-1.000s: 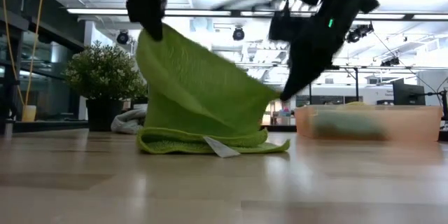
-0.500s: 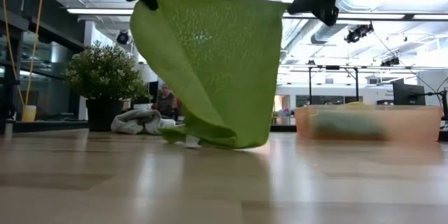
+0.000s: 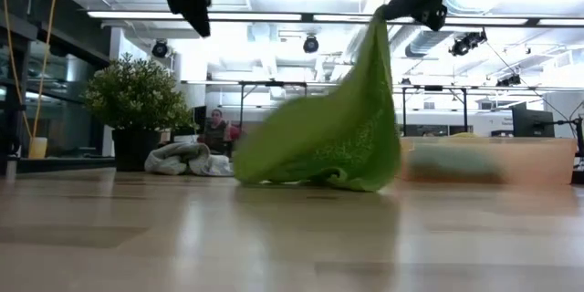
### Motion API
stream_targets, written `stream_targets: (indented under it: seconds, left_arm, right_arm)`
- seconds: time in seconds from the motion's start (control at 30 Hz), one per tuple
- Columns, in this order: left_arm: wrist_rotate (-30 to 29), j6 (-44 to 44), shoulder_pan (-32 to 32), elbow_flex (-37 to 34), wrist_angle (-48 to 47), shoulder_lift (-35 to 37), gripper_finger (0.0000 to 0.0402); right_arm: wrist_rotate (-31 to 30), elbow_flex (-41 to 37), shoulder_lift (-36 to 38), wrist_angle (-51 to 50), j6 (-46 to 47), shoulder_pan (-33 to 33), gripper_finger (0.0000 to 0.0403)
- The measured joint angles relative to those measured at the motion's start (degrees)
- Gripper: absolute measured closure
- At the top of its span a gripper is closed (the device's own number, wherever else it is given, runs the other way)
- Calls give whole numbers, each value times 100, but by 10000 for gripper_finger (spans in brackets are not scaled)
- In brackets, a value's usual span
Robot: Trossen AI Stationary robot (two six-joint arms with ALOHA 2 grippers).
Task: Fold microfiber towels
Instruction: Fold the green microfiber cloth
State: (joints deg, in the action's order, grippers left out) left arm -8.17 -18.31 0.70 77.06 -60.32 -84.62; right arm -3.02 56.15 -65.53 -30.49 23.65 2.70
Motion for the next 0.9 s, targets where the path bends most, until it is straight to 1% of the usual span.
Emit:
stream_targets:
  seconds: [0.1,0.27,0.37,0.47,0.67,0.8,0.9]
  left_arm:
    - [170,38,-91,-284,430,-271,291]
    - [574,97,-320,-905,1843,-777,259]
    - [703,137,-428,-1057,2894,-1091,246]
    - [653,485,-585,-1056,3645,-1483,238]
    - [540,650,-813,-915,4191,-2226,236]
    - [235,628,-880,-908,4576,-2514,236]
    - [81,608,-897,-916,4621,-2617,236]
  right_arm:
    - [6,2,-90,-103,37,64,403]
    - [7,3,-212,-174,121,161,403]
    - [5,3,-262,-141,159,166,403]
    - [5,1,-272,-178,163,166,403]
    - [-19,3,-272,-193,198,164,403]
    - [-38,1,-274,-207,204,164,403]
    - [-41,1,-274,-202,206,164,403]
